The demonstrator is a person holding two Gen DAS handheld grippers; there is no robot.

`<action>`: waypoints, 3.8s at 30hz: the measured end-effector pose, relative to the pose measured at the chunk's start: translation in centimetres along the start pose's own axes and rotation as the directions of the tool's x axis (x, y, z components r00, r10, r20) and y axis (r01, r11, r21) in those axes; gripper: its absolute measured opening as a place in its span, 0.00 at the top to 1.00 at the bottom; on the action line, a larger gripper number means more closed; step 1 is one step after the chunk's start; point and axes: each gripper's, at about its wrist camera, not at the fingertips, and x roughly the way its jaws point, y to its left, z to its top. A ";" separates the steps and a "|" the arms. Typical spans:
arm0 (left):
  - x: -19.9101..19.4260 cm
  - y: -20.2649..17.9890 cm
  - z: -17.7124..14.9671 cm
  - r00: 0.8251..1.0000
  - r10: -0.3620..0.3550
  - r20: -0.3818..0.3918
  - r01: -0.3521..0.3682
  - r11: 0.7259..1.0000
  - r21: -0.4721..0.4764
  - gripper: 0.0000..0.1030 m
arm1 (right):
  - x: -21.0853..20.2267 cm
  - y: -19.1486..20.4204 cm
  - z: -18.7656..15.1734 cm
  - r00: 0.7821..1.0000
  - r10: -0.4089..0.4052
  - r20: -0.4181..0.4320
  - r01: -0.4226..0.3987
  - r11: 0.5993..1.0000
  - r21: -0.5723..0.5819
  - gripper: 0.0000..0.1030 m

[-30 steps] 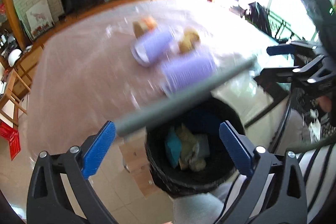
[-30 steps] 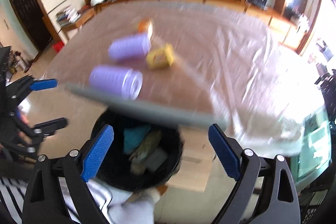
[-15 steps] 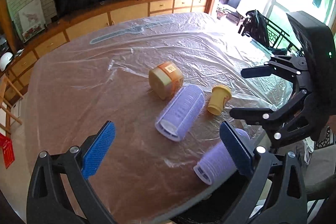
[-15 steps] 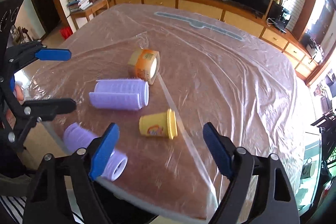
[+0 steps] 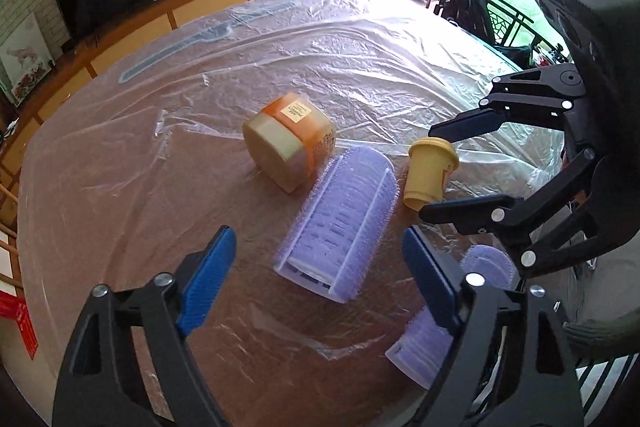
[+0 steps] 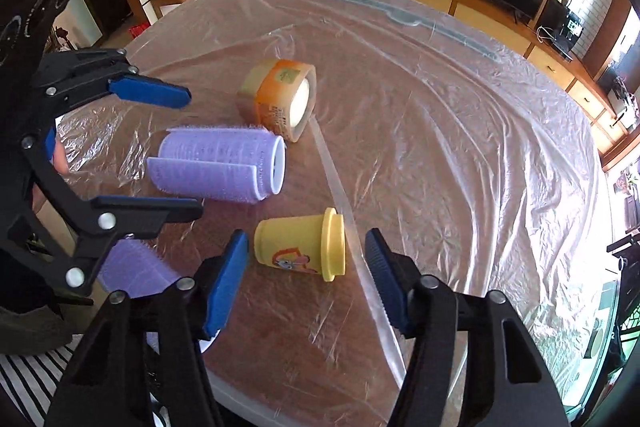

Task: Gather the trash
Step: 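Swing both open tools back toward the rollers and yellow cup, then close the left tool on a purple roller while the right tool grips the yellow cup, then carry the purple roller and yellow cup over the trash bin with both tools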

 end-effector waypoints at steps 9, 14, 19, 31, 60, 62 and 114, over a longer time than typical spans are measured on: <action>1.3 -0.1 0.1 1.000 -0.013 -0.027 0.014 1.000 0.027 0.42 | 0.4 0.0 -0.4 1.000 0.008 -0.001 -0.008 1.000 -0.006 0.55; 1.8 -0.1 0.0 0.999 -0.021 -0.040 0.022 1.000 0.022 0.48 | 0.4 -0.4 -0.4 1.000 0.003 0.010 -0.003 1.000 0.022 0.57; 1.4 -0.2 -0.3 1.000 -0.013 -0.018 0.014 1.000 0.023 0.52 | 0.0 -1.1 -0.4 1.000 0.008 0.028 -0.010 0.999 0.054 0.57; -1.0 0.3 -0.6 0.998 -0.044 0.038 0.045 0.998 -0.037 0.54 | -1.9 -2.3 -0.9 0.996 0.042 0.081 -0.054 0.988 0.147 0.58; -5.9 0.5 -2.7 0.989 0.024 0.148 0.006 0.981 -0.196 0.55 | -6.6 -2.2 -2.7 0.980 0.063 0.191 -0.107 0.967 0.232 0.58; -6.3 0.2 -3.0 0.987 0.026 0.156 0.006 0.980 -0.199 0.55 | -7.2 -1.9 -2.8 0.977 0.064 0.202 -0.111 0.967 0.229 0.58; -8.8 -9.5 -12.3 0.996 -0.081 0.040 0.084 0.992 -0.089 0.55 | -9.1 3.4 -13.6 0.970 0.230 0.085 -0.242 0.953 0.183 0.58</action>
